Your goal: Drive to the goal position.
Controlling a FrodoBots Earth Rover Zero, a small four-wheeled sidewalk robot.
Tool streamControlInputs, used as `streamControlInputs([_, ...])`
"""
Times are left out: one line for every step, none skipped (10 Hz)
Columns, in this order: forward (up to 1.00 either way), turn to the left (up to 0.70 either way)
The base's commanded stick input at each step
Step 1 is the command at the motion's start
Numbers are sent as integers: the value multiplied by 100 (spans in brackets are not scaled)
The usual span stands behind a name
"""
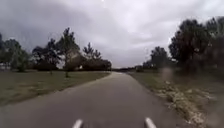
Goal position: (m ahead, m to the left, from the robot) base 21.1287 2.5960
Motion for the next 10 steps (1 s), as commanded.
streamControlInputs([84, -33])
streamControlInputs([84, 2])
streamControlInputs([84, -4])
streamControlInputs([84, -31])
streamControlInputs([84, -30])
streamControlInputs([84, 3])
streamControlInputs([84, 3])
streamControlInputs([84, 3])
streamControlInputs([84, 3])
streamControlInputs([84, 3])
